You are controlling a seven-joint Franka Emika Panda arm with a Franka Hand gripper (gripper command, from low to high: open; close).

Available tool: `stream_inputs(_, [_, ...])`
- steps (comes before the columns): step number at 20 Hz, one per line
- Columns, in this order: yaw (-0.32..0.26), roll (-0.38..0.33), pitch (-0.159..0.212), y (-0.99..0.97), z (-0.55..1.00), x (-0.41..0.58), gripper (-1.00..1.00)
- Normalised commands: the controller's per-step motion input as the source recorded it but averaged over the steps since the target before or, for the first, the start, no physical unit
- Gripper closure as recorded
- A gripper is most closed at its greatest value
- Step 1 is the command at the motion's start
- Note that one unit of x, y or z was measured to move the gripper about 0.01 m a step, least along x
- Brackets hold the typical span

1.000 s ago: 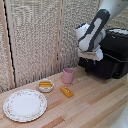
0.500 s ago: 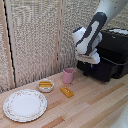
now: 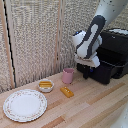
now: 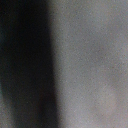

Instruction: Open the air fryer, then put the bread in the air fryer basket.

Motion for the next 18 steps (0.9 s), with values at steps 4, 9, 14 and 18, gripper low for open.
stream_inputs(4, [-0.05,0.03,-0.005,0.08,-0.07,0.07,-1.0])
stream_inputs(9, [-0.049,0.013,0.057,0.13,0.35,0.0,-1.0])
stream_inputs(14, [-0.037,0.004,0.102,0.19,0.82,0.0,-1.0])
stream_inputs(18, [-0.01,-0.007,0.054,0.29,0.78,-0.052,-1.0])
